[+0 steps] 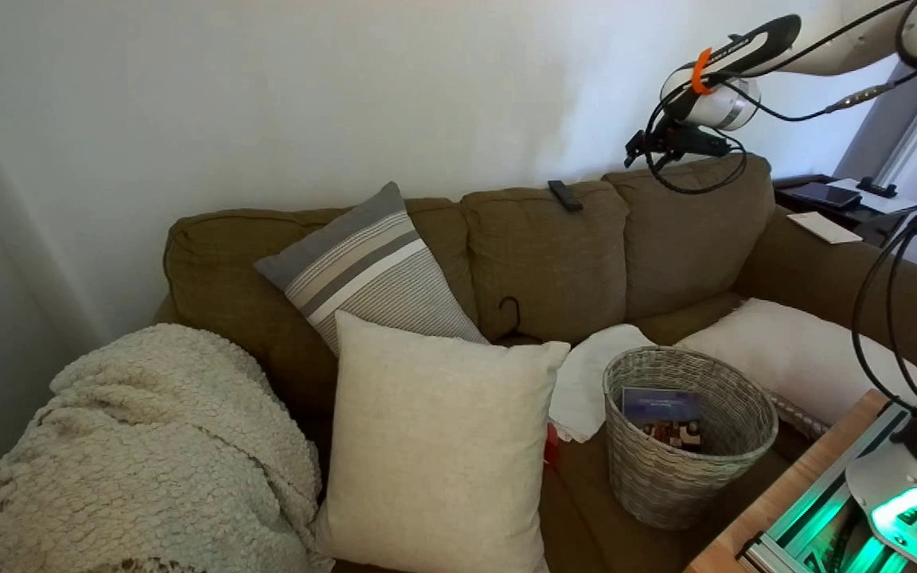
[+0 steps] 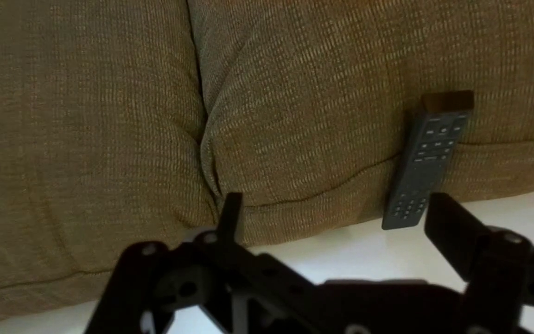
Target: Put the remote control in the basket
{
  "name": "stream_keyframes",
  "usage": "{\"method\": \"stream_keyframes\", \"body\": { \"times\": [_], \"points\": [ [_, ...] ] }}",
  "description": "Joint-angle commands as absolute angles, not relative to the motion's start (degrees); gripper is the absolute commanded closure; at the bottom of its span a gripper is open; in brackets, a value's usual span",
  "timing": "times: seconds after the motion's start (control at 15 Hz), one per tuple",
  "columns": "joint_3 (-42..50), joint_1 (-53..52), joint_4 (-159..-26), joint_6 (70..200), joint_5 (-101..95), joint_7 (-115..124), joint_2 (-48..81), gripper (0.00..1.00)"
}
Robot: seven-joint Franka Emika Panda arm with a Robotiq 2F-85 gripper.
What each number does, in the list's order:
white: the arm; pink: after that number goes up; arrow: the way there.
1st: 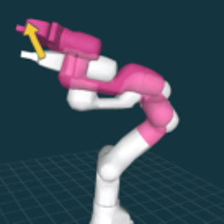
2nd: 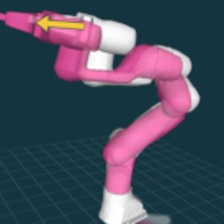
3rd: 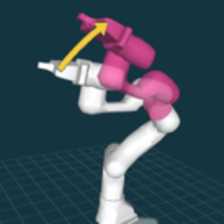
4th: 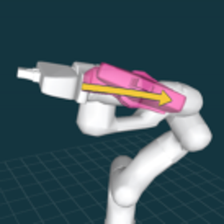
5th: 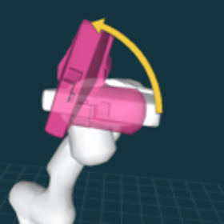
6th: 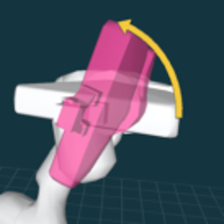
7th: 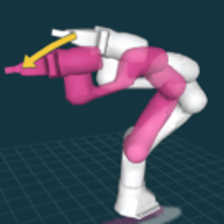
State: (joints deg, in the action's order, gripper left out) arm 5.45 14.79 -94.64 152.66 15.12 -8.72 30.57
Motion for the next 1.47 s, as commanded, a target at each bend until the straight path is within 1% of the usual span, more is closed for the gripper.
{"method": "stream_keyframes", "body": {
  "times": [0.0, 0.2, 0.33, 0.4, 0.6, 0.87, 1.2, 1.4],
  "points": [
    [3.4, 14.2, -84.5, 149.1, 13.5, -5.3, 40.0, 0.0],
    [1.2, 13.0, -79.4, 148.2, 13.0, -5.2, 43.9, 0.0],
    [2.7, 11.2, -76.0, 148.8, 11.3, -2.7, 45.9, 0.0],
    [0.9, 12.5, -80.9, 150.5, 12.4, -4.8, 43.2, 0.0],
    [1.7, 11.0, -78.5, 151.8, 10.6, -3.4, 44.9, 0.0],
    [1.2, 9.5, -78.2, 160.5, 9.3, -3.0, 49.0, 0.0],
    [4.0, 6.8, -77.6, 168.2, 6.8, 0.6, 53.4, 0.0],
    [5.7, 5.6, -77.1, 169.5, 6.4, 3.0, 55.3, 0.0]
  ]
}}
